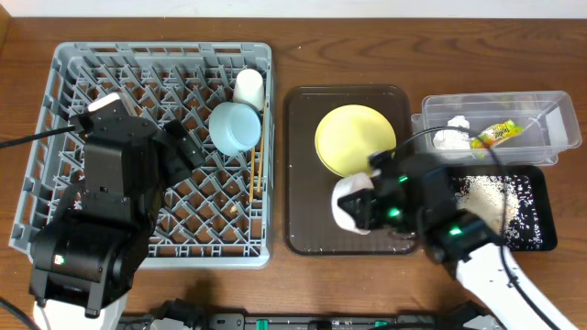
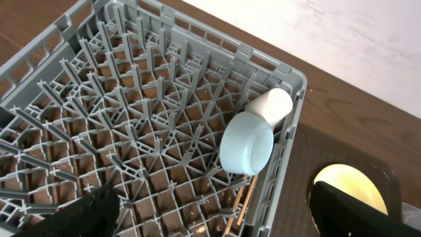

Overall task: Sort waste into correct bins and load items into the dishwasher rack
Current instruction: 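Carry the emptied bowl left and set it on the brown tray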

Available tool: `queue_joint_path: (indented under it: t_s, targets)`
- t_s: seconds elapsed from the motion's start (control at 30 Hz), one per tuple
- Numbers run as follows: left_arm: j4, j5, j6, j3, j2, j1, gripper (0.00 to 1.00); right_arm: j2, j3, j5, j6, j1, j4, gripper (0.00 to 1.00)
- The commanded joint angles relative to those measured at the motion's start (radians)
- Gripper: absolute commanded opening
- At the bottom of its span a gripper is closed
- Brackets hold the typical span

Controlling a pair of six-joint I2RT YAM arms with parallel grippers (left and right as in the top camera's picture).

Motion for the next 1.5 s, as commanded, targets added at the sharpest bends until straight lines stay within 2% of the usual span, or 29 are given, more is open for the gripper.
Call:
queue_joint_path:
  t_s: [0.0,0.27,0.5,0.7,0.77,1.0,1.13,1.3,1.33,1.47]
  targets:
    - [-0.003,-0.006,-0.002,0.013,0.000,0.003,0.94,0.048,0.001,0.267,-0.053,0.119,-0.008,0.01]
    - [-0.003,-0.006,-0.002,0.013,0.000,0.003,0.94,0.230,0.001,0.477,-0.108,0.302,-0.008,0.01]
    - [-0.003,-0.006,-0.002,0.013,0.000,0.003,0.94,0.285,0.046,0.444,-0.188,0.320,0.010,0.14]
    - [-0.003,-0.006,-0.002,0.013,0.000,0.003,0.94,0.285,0.122,0.280,-0.228,0.320,0.018,0.24]
    - [-0.003,-0.006,-0.002,0.013,0.000,0.003,0.94,0.285,0.141,0.248,-0.228,0.320,0.018,0.31]
    - [-0.003,-0.006,-0.002,0.013,0.000,0.003,0.94,0.285,0.233,0.267,-0.307,0.318,-0.043,0.48]
    - [-0.003,-0.006,-0.002,0.013,0.000,0.003,0.94,0.285,0.352,0.473,-0.314,0.299,-0.210,0.54]
    - [-0.003,-0.006,-0.002,0.013,0.000,0.003,0.94,0.276,0.518,0.799,-0.303,0.245,-0.438,0.79]
    - [-0.003,-0.006,-0.002,0.013,0.000,0.003,0.94,0.272,0.550,0.879,-0.270,0.223,-0.485,0.87]
    - [-0.003,-0.006,-0.002,0.013,0.000,0.003,0.94,0.260,0.652,1.072,-0.246,0.072,-0.611,0.99]
